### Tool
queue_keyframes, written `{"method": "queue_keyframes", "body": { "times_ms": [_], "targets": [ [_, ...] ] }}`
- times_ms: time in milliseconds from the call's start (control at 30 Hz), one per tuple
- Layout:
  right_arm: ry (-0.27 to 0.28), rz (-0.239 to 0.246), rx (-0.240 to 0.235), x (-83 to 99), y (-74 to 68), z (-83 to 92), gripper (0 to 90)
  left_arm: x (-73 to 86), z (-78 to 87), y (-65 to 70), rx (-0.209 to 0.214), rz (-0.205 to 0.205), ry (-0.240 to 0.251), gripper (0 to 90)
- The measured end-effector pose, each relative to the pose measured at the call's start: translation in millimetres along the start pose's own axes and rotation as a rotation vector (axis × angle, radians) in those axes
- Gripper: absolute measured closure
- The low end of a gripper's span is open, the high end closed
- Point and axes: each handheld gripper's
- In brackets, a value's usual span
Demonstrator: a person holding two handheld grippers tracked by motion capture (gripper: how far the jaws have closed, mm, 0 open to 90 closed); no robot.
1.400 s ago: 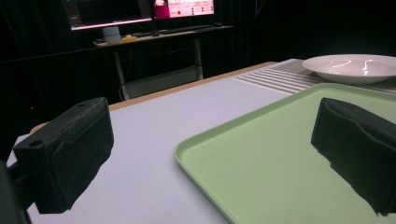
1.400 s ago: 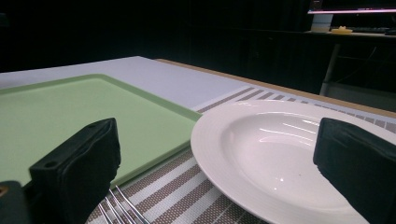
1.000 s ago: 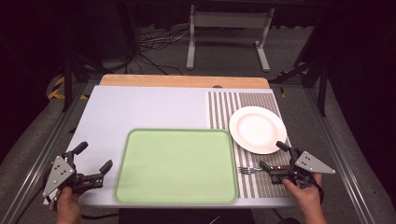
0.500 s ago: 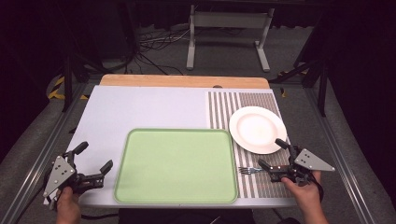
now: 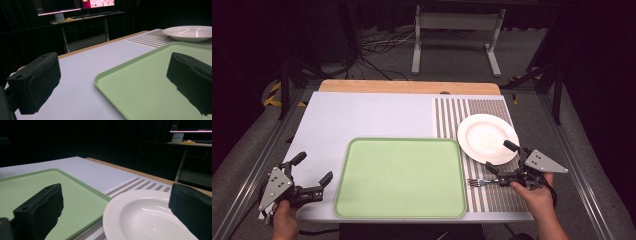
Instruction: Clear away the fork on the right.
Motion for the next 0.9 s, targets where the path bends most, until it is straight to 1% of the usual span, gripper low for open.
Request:
{"method": "queue_keyframes", "body": {
  "times_ms": [333,367,433,467,533,567,667,700,733,800,900],
  "targets": [
    [-0.024,0.011,-0.027,-9.7,-2.6,-10.2,0.5,0.1,-0.2,-0.2,0.001,0.001,0.002,0.0],
    [-0.032,0.013,-0.033,-10.9,-2.6,-11.6,0.5,0.1,-0.1,-0.2,0.001,0.001,0.001,0.0],
    [-0.079,0.02,-0.036,-14.0,-2.5,-14.5,0.8,0.1,-0.3,0.1,0.002,0.001,0.0,0.0],
    [-0.094,0.025,-0.037,-16.0,-2.7,-15.4,0.9,0.0,-0.3,0.1,0.002,-0.002,0.0,0.0],
    [-0.103,0.034,-0.047,-20.4,-2.8,-15.9,0.9,0.0,-0.4,0.2,0.003,0.0,0.0,0.0],
    [-0.102,0.041,-0.047,-22.4,-2.7,-15.7,0.9,0.1,-0.4,0.1,0.003,0.0,0.0,0.0],
    [-0.086,0.033,-0.053,-25.0,-2.4,-15.5,0.9,0.3,-0.7,-0.1,0.003,0.001,0.0,0.0],
    [-0.088,0.031,-0.054,-24.8,-2.3,-16.0,0.9,0.3,-0.7,0.2,0.002,0.003,-0.001,0.0],
    [-0.097,0.03,-0.057,-24.5,-2.3,-16.6,0.9,0.3,-0.6,0.3,0.002,0.003,-0.001,0.0],
    [-0.12,0.041,-0.063,-25.7,-1.6,-17.2,1.2,0.2,-0.5,0.1,0.002,0.0,-0.001,0.0],
    [-0.163,0.075,-0.082,-31.9,-1.4,-17.0,2.3,0.2,-0.4,-0.4,0.0,0.0,-0.001,0.0]
  ]
}}
Point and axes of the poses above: each handheld gripper's, and its own axes: z roughly backward along the jaws, x roughly out of its underside, y roughly to its right, and after that the axes turned 2 degrees about x, right-handed
